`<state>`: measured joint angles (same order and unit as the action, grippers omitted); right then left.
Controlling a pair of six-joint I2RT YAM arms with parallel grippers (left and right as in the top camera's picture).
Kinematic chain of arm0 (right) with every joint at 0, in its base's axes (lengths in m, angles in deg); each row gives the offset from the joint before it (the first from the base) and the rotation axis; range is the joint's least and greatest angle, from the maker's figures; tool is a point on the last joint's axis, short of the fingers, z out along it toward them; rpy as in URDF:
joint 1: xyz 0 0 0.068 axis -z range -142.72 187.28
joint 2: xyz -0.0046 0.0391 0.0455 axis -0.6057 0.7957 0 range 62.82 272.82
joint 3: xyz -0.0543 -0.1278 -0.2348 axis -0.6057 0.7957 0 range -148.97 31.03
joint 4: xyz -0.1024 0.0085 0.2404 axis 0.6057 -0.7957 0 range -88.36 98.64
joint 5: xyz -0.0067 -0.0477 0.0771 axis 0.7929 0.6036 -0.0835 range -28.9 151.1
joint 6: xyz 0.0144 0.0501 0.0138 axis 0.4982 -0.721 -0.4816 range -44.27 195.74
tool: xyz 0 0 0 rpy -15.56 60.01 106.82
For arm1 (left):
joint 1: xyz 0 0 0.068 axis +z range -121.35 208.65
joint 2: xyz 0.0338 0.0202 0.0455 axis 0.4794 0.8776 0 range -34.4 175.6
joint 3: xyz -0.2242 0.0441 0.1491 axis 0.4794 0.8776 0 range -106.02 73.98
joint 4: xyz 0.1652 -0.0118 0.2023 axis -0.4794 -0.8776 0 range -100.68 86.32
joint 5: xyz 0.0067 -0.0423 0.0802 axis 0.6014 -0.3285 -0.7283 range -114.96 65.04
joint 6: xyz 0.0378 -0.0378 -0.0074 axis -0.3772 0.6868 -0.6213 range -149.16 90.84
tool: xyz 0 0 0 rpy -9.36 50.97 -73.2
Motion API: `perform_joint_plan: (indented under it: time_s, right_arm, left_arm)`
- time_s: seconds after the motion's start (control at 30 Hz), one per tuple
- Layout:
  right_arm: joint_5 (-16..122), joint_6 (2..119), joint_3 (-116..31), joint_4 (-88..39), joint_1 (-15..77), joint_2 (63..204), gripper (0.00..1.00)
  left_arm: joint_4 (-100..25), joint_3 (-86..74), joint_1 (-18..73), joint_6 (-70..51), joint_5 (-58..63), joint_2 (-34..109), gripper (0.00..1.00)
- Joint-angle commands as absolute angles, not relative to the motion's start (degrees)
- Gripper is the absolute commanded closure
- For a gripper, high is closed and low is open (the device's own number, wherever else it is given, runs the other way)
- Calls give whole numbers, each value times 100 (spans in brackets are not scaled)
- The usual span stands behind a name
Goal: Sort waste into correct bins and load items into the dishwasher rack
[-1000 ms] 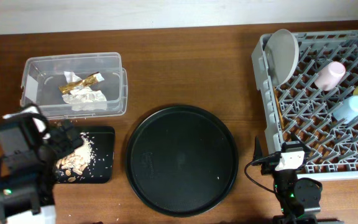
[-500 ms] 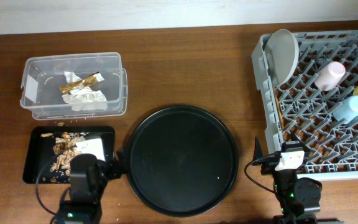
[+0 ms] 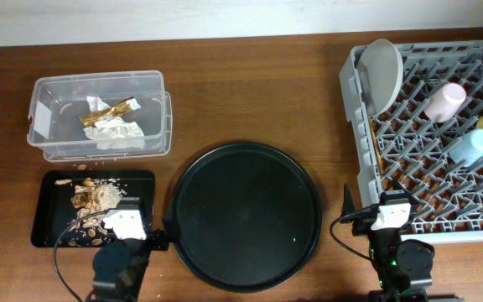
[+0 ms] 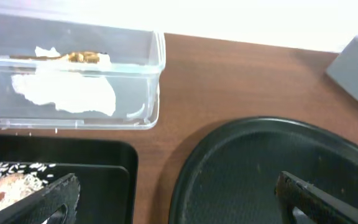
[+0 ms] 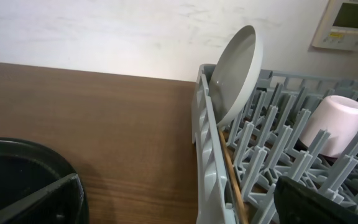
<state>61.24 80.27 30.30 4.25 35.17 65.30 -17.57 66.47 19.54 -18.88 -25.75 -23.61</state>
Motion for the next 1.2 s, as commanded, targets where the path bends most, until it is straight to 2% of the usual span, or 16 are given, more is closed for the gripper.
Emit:
perform_joint_plan:
  time_s: [0.0,0.2,0.5,0.8,1.17]
  right_arm:
    - [6177,8018,3071,404,3545,6524,1]
    - [6177,8018,3071,404,3545,6524,1]
    - [6177,8018,3071,404,3545,6524,1]
    - [6177,8018,3071,406,3545,6524,1]
    - [6177,8018,3071,404,3545,6524,1]
  left_arm:
    - [-1571,6986,1928,-1984,-2532,-2801,1]
    - [-1051,7158,1932,-2268,-2534,-3402,1]
    - [68,7353,2077,-2629,-2538,-3413,1]
    - [-813,7353,2260,-2926,-2774,-3413,1]
    - [-813,7351,2254,-2922,-2770,-3413,1]
